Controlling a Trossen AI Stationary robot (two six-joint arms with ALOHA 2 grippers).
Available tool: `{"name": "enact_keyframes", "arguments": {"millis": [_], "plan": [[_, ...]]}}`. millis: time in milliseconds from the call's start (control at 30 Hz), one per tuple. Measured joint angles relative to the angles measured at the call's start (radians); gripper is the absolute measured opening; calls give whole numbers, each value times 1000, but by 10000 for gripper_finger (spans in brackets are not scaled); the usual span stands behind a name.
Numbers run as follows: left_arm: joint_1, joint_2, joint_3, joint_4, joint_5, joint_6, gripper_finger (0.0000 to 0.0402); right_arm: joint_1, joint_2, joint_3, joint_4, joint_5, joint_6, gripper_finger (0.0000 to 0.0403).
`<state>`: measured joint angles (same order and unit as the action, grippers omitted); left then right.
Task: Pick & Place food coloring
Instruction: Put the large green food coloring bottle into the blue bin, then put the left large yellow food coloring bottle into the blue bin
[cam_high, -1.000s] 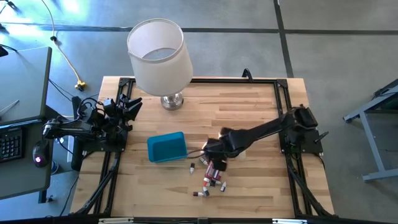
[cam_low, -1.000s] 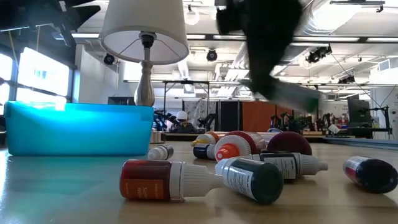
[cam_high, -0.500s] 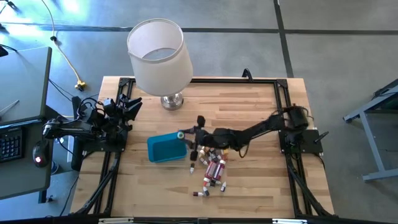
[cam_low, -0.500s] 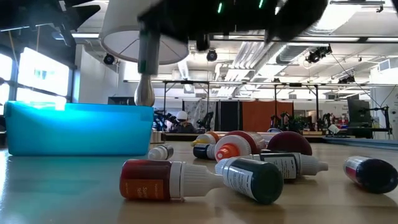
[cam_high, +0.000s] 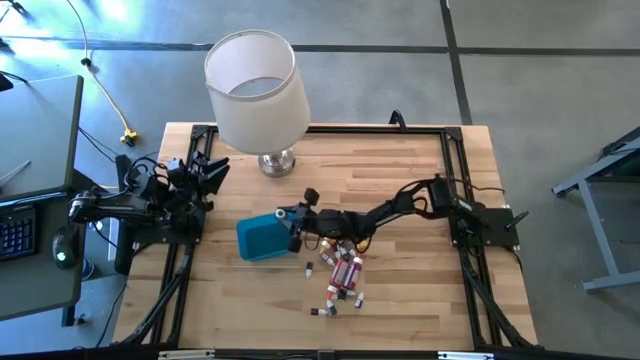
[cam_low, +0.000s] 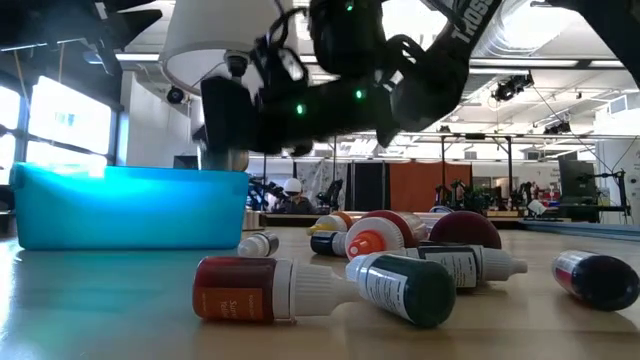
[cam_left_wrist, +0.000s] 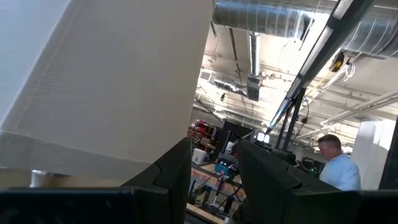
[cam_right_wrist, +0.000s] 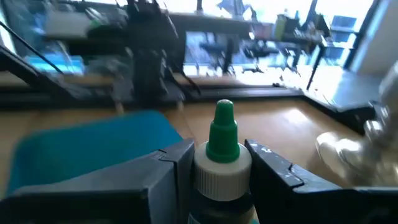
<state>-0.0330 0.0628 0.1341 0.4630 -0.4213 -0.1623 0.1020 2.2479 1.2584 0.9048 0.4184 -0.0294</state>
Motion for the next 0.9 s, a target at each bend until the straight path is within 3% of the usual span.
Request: {"name": "enact_keyframes", "arguments": {"millis": [233,433,567,700,900], "plan": [[0,0,0,-53,0,-2,128,-19,0,1,-50,2,54,119],[0,0,0,-55,1,-4,128,-41,0,2,-107,-1,102,196],[0,0,0,-55,1,-4,128,-48,0,1,-138,-2,103,220],[0,0,0,-53,1,-4,128,-43,-24,2,-92,2,-11,223],[0,0,0,-50,2,-4,128,2,-226,5,-183,52,-148,222]]}}
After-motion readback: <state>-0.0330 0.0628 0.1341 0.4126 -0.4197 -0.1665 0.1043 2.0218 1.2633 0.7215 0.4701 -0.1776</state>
